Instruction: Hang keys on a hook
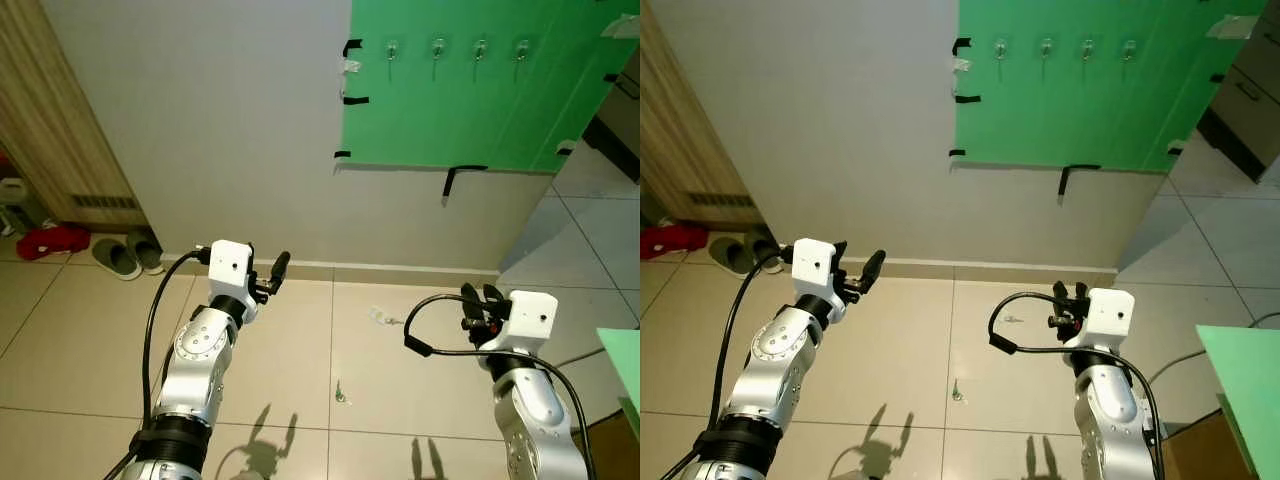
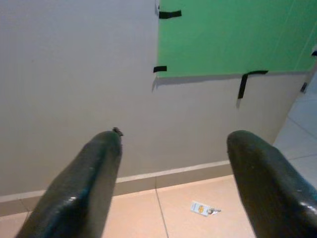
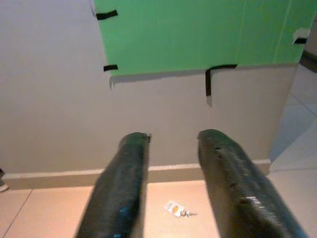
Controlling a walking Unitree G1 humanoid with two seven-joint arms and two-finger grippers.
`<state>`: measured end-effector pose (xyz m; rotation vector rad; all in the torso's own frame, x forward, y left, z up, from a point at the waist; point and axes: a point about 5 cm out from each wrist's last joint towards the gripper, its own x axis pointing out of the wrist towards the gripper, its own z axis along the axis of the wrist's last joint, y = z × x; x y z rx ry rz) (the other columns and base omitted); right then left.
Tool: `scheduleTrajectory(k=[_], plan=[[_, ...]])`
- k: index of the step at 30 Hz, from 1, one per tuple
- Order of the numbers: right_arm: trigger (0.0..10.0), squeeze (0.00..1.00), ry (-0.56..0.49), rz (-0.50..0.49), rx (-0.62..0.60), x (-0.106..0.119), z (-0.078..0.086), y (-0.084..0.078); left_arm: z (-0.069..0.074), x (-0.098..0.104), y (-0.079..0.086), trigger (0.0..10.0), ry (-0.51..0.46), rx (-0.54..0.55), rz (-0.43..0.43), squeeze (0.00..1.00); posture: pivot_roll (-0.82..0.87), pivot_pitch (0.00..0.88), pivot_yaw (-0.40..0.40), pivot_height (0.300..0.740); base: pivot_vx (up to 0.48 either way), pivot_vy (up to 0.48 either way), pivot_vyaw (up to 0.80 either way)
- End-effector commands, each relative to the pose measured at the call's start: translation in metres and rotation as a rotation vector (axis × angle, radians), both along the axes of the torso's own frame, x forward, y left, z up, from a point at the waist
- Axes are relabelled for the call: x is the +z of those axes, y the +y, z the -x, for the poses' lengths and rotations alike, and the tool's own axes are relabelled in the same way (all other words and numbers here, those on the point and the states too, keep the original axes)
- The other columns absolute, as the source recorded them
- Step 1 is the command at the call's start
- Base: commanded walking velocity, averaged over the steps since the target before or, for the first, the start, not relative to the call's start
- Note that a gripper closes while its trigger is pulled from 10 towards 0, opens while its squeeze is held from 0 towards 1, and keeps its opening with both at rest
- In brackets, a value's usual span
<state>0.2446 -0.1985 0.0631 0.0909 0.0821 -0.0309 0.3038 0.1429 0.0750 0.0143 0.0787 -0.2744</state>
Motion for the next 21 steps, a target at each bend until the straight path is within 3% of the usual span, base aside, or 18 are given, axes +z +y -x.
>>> scheduleTrajectory(k=[1,7,8,13,21], plan=[[10.0,1.00,-0.025,0.003,-0.003,0.003,-0.005,-0.001,-0.003,0.004,0.000,10.0,-0.006,-0.003,-0.021,1.00,-0.07,0.000,0.053,0.740,0.000,0.000,0.00],[10.0,1.00,-0.010,0.079,0.014,0.004,-0.014,0.006,-0.010,0.010,-0.004,10.0,-0.022,-0.054,-0.025,1.00,-0.08,0.000,0.056,0.740,0.000,0.000,0.00],[10.0,0.00,0.014,0.085,0.018,0.002,-0.016,0.006,-0.011,0.011,-0.005,10.0,-0.010,-0.063,0.002,0.00,-0.08,0.000,0.060,0.740,0.000,0.307,0.00],[10.0,0.00,0.012,0.066,0.008,0.001,-0.016,0.005,-0.010,0.009,-0.009,10.0,0.010,-0.082,0.044,0.00,-0.10,0.000,0.073,0.740,0.000,0.445,-0.41],[10.0,0.00,0.023,0.063,-0.073,-0.003,-0.006,-0.006,-0.014,0.002,-0.003,10.0,0.058,-0.056,0.023,0.00,-0.11,0.000,0.081,0.740,0.000,0.480,-0.51]])
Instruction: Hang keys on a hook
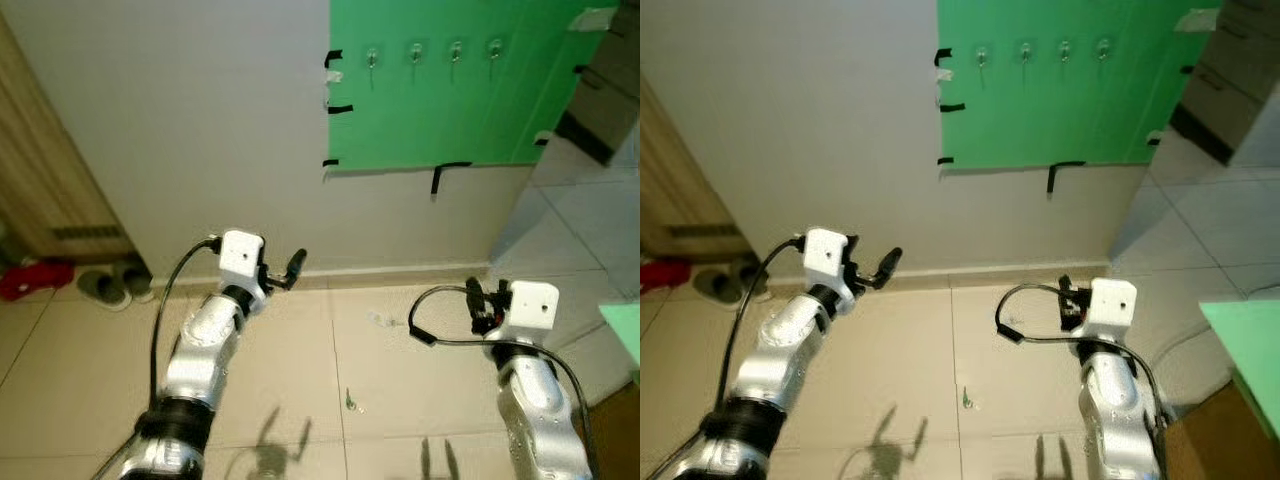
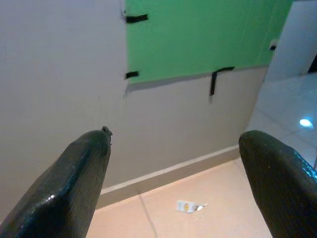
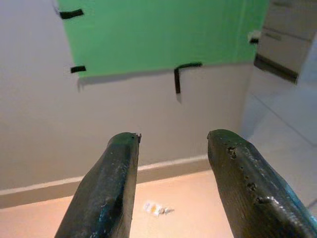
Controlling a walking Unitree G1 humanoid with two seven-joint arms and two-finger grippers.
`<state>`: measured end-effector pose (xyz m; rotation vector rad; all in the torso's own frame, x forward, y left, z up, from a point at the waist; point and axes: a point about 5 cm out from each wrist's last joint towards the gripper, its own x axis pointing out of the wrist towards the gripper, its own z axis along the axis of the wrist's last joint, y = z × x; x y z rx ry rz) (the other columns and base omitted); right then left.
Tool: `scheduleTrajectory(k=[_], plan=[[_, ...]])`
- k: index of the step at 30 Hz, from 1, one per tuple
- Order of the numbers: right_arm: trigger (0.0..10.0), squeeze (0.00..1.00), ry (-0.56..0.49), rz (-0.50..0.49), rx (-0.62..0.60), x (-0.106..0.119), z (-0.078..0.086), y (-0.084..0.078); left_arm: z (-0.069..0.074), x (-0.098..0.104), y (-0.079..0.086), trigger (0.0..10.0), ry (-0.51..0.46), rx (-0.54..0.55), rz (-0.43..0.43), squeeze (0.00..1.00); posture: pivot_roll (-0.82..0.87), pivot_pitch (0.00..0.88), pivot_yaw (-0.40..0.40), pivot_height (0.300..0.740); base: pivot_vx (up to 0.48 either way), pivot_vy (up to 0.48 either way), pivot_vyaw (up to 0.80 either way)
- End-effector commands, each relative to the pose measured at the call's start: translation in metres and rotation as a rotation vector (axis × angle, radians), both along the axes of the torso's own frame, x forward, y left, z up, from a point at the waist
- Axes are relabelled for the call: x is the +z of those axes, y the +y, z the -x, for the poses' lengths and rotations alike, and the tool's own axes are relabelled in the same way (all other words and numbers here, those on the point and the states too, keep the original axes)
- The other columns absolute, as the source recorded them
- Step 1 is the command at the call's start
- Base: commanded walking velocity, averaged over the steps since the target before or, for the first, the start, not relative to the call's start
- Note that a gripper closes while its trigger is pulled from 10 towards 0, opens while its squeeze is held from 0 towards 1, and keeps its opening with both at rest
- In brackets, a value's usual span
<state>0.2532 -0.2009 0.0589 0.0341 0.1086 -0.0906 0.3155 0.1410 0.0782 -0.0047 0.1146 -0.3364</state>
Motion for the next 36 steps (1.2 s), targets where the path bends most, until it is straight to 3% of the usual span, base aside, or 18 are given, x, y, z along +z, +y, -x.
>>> scheduleTrajectory(k=[1,6,9,17,18,24,34,36], plan=[[10.0,0.00,0.001,0.010,-0.037,-0.001,0.006,-0.007,-0.004,-0.001,0.000,10.0,0.022,0.013,-0.012,0.00,-0.11,0.000,0.084,0.740,0.000,0.480,-0.51],[10.0,0.00,0.009,0.013,-0.079,-0.004,0.010,-0.014,-0.003,-0.005,-0.001,10.0,0.032,0.007,-0.063,0.00,-0.12,0.000,0.094,0.740,0.000,0.192,-0.51],[10.0,0.00,0.011,0.023,-0.107,-0.005,0.015,-0.018,-0.002,-0.003,-0.003,10.0,0.020,-0.028,-0.001,0.00,-0.14,0.000,0.104,0.740,0.255,0.000,-0.51],[10.0,0.00,0.005,0.058,-0.154,-0.003,0.023,-0.025,-0.005,-0.003,-0.004,10.0,0.020,-0.029,0.051,0.00,-0.17,0.000,0.122,0.740,0.480,0.000,-0.51],[10.0,1.00,0.001,0.071,-0.158,-0.003,0.024,-0.026,-0.005,-0.002,-0.005,10.0,0.019,-0.032,0.073,0.00,-0.17,0.000,0.126,0.740,0.472,0.000,-0.51],[10.0,1.00,0.017,0.190,-0.185,-0.002,0.026,-0.034,-0.003,-0.002,-0.012,10.0,-0.002,-0.090,0.106,0.00,-0.18,0.000,0.127,0.740,0.472,0.000,-0.55],[10.0,1.00,0.050,0.216,-0.216,-0.005,0.028,-0.041,0.008,-0.006,-0.032,10.0,-0.005,-0.268,0.149,0.00,-0.18,0.000,0.119,0.740,0.472,0.000,-0.58],[10.0,1.00,0.052,0.219,-0.217,-0.005,0.028,-0.040,0.010,-0.010,-0.034,10.0,0.005,-0.300,0.123,0.00,-0.18,0.000,0.119,0.740,0.472,0.000,-0.58]])
